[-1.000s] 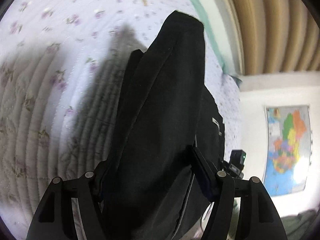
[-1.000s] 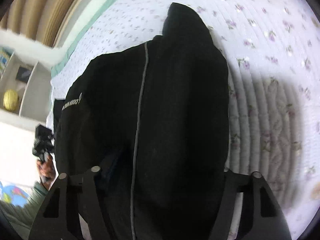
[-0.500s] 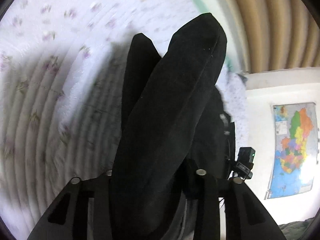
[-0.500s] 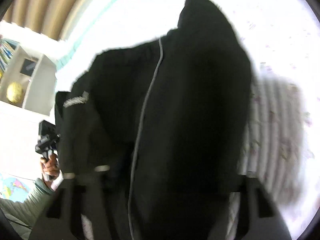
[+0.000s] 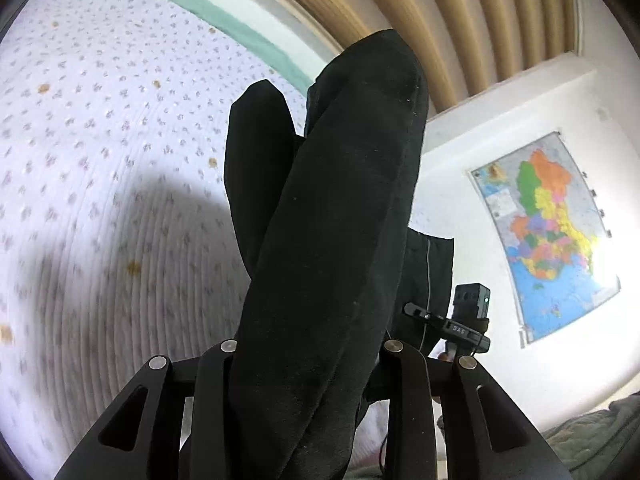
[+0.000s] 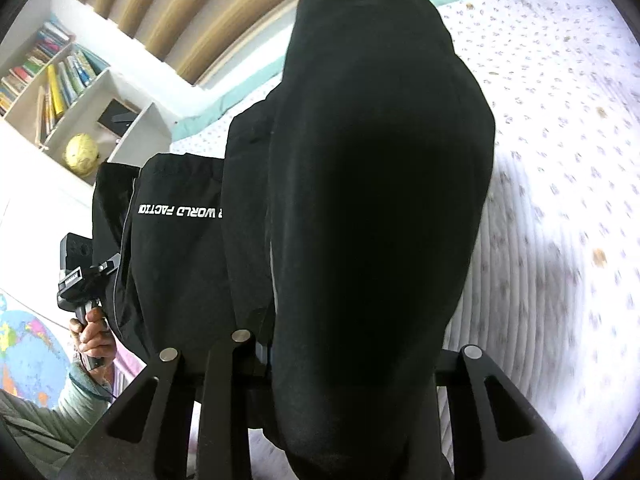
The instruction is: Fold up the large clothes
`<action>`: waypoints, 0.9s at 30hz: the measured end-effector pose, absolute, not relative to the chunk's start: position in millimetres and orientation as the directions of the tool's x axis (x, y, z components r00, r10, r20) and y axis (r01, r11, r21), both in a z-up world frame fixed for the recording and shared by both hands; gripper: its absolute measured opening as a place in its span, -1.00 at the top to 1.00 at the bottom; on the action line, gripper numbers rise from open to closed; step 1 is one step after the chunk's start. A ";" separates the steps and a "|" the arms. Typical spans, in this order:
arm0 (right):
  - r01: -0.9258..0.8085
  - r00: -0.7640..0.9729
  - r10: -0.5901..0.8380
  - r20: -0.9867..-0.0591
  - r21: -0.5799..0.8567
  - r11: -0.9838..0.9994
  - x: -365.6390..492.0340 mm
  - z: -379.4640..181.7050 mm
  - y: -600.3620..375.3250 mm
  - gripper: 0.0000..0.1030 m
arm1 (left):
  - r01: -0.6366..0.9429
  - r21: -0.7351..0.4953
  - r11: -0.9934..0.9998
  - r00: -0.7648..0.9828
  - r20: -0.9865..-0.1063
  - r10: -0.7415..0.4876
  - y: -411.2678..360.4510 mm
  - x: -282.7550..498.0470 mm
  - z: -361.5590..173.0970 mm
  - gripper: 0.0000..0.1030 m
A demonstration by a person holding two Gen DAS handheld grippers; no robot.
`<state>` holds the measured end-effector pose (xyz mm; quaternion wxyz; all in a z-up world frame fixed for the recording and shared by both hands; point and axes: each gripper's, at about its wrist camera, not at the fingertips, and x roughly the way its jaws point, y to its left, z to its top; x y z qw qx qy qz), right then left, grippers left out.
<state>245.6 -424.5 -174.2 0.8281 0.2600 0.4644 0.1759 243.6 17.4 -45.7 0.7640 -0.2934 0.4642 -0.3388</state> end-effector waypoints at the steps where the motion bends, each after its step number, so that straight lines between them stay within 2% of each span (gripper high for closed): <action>1: -0.050 0.502 0.531 -0.682 0.590 0.806 237.5 -169.8 -422.4 0.31 | 0.244 -0.765 0.597 0.336 -0.510 -0.791 30.3 236.9 -48.0 0.35; 7: -0.025 0.427 0.487 -0.762 0.528 0.849 196.5 -173.8 -402.4 0.31 | 0.165 -0.791 0.589 0.293 -0.531 -0.795 48.2 197.2 -82.5 0.35; 11: 0.001 0.370 0.461 -0.807 0.496 0.868 183.2 -214.4 -391.7 0.31 | 0.115 -0.797 0.593 0.272 -0.549 -0.791 59.2 185.2 -134.4 0.35; 15: 0.044 0.391 0.441 -0.808 0.494 0.868 185.5 -246.8 -400.6 0.28 | 0.053 -0.844 0.534 0.350 -0.486 -0.801 88.7 178.3 -178.8 0.30; 16: 0.050 0.402 0.447 -0.799 0.507 0.861 186.4 -251.2 -405.4 0.27 | 0.050 -0.836 0.547 0.372 -0.493 -0.787 94.8 177.4 -187.8 0.28; 18: 0.043 0.421 0.449 -0.788 0.512 0.858 179.9 -260.2 -412.0 0.18 | 0.050 -0.812 0.582 0.392 -0.520 -0.759 100.6 177.3 -206.4 0.18; 20: 0.027 0.431 0.428 -0.794 0.486 0.874 186.9 -271.5 -410.4 0.06 | 0.035 -0.825 0.564 0.399 -0.506 -0.765 107.0 179.2 -224.9 0.11; 24: 0.027 0.474 0.446 -0.759 0.519 0.854 197.7 -294.3 -389.7 -0.17 | 0.017 -0.909 0.416 0.424 -0.370 -0.827 127.0 183.7 -264.7 0.06; 27: 0.052 0.503 0.466 -0.728 0.564 0.824 198.3 -313.2 -395.8 -0.36 | 0.018 -0.934 0.357 0.442 -0.313 -0.841 134.2 180.0 -273.5 0.06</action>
